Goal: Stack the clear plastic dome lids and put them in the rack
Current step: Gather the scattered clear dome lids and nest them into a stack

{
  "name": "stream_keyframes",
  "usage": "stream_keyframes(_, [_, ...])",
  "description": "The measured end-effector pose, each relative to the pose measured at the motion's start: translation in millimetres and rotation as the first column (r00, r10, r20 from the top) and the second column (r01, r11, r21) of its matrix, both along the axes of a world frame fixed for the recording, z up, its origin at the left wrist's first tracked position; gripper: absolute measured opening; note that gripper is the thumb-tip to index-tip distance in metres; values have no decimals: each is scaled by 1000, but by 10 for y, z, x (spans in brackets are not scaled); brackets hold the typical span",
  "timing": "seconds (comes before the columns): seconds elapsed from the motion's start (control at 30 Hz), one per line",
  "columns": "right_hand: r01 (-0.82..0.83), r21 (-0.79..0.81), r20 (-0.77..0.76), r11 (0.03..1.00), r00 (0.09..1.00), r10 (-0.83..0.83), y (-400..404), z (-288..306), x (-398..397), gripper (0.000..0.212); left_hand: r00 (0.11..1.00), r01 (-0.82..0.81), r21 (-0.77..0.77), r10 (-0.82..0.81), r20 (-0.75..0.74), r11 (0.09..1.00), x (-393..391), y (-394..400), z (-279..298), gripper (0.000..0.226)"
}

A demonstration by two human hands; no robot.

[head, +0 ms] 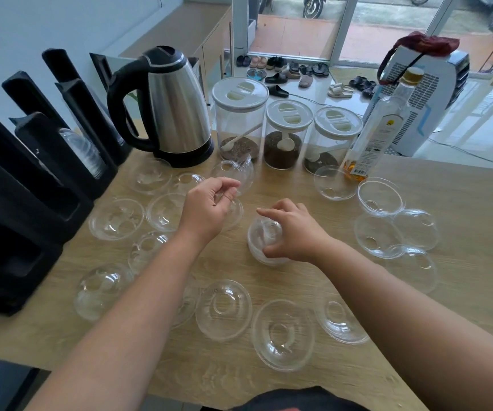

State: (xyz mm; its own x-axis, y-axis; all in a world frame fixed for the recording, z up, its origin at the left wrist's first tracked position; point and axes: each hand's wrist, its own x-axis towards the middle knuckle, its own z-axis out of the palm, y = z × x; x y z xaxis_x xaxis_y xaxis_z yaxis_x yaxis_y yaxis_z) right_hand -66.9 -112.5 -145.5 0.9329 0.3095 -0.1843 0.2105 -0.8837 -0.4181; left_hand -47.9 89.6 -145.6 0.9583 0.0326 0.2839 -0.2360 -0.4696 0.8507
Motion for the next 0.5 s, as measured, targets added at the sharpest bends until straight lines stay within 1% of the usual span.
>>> stream_keyframes(0.07, [22,54,-12,998,1000,-21,-30,-33,-19,87,999,-22,-62,20,-31,998,-31,-10,21,12])
stream_keyframes(0.1, [34,92,-17,995,999,-32,-46,-53,-32,89,998,-31,-129,23,-64,991,-52,-23,38,13])
stream_keyframes(0.13, [46,132,-18,990,999,-44,-62,-72,-44,92,993,-39,-242,11,-113,969,-79,-41,70,14])
stream_keyframes(0.17, [57,171,-15,984,998,-56,-78,-86,-57,95,985,-50,-391,-19,-171,919,-108,-62,109,15])
stream_keyframes(0.23, [82,243,-20,966,997,-80,-120,-89,-85,102,960,-97,-659,-104,-259,746,-158,-103,168,19])
stream_keyframes(0.3, [122,343,-69,931,992,-105,-188,-58,-118,108,930,-182,-798,-163,-330,575,-196,-145,180,22])
stream_keyframes(0.37, [189,476,-158,859,979,-127,-281,-10,-144,107,885,-262,-854,-240,-398,450,-246,-193,146,21])
stream_keyframes(0.4, [231,541,-208,809,968,-138,-331,13,-150,103,860,-290,-863,-283,-425,414,-278,-225,118,21])
stream_keyframes(0.43, [273,594,-254,757,956,-145,-383,34,-150,99,834,-312,-864,-322,-449,396,-307,-255,82,23])
stream_keyframes(0.47, [305,627,-288,717,946,-150,-436,49,-145,94,807,-328,-858,-355,-473,396,-333,-292,54,24])
stream_keyframes(0.5, [320,641,-308,697,940,-148,-484,60,-140,90,781,-343,-844,-373,-501,413,-348,-328,25,23])
